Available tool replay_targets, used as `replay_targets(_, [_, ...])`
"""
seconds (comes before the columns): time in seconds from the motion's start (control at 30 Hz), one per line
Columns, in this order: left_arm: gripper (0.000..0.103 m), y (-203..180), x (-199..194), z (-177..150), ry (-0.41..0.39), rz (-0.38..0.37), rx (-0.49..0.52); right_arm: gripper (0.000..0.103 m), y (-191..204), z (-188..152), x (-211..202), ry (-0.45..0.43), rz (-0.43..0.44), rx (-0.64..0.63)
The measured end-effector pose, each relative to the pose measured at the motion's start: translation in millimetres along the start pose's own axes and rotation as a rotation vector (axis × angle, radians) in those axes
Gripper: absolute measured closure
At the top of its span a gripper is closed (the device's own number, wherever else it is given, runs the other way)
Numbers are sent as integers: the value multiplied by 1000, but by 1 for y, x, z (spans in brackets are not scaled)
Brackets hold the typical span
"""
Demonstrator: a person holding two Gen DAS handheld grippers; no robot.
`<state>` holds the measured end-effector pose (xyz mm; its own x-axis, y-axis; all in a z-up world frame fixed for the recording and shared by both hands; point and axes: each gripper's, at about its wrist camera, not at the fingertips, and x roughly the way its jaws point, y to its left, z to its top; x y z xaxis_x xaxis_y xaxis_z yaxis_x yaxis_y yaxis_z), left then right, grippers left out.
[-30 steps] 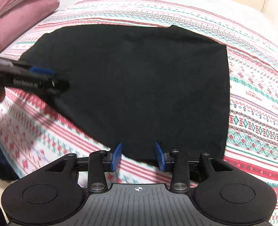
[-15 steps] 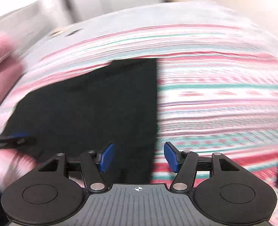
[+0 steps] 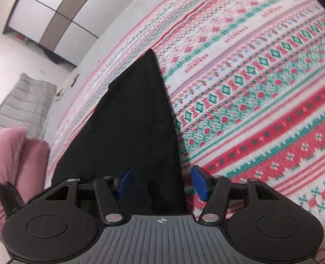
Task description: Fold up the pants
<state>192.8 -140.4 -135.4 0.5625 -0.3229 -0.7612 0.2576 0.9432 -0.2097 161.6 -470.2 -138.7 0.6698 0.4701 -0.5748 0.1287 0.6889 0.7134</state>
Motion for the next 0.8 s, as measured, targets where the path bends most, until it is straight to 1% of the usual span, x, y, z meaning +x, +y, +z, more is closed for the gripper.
replay_targets(0.07, [19,-5,-7,1,-26,-17,-12,59,-2,-2,-2,-12,6,-12])
replay_targets(0.13, [19,-10,-10,4,-63,-39,9,60,-5,-5,-3,-26,24,-6])
replay_targets(0.17, [19,-12,-9,6,-74,-56,22,61,-5,-5,-3,-31,27,-4])
replay_targets(0.2, [19,-16,-5,7,-79,-77,28,70,-5,-6,-2,-38,26,-3])
replay_targets(0.23, [19,-18,-1,7,-72,-89,29,75,-4,-6,-3,-43,20,-4])
replay_targets(0.27, [19,-19,6,7,-48,-88,28,80,-2,-7,-1,-38,22,-3])
replay_targets(0.3, [20,-18,16,4,-10,-66,16,80,0,-8,0,-35,24,-2])
replay_targets(0.33, [20,-18,20,2,-16,-57,11,80,2,-9,2,-37,21,-6])
replay_targets(0.37, [20,-21,21,1,-30,-44,27,78,5,-9,5,-36,14,-14])
replay_targets(0.4, [20,-23,20,3,-27,-29,46,78,6,-9,6,-35,4,-20])
replay_targets(0.47, [20,-23,16,5,-32,-30,56,78,4,-9,8,-37,1,2])
replay_targets(0.53, [19,-15,12,9,-56,-45,29,78,3,-8,9,-39,4,6])
replay_targets(0.6, [19,-10,21,21,-66,-42,-13,78,4,-9,9,-44,4,-5])
replay_targets(0.67, [14,-5,38,35,-28,-69,-48,76,6,-10,9,-54,1,-13])
replay_targets(0.7, [14,-2,48,44,-16,-77,-45,76,7,-11,9,-59,-2,-18])
replay_targets(0.73, [14,-1,55,51,-28,-68,-33,76,9,-12,10,-64,-7,-20])
replay_targets(0.8, [14,2,64,63,-44,-25,-25,79,11,-12,12,-72,-18,-18])
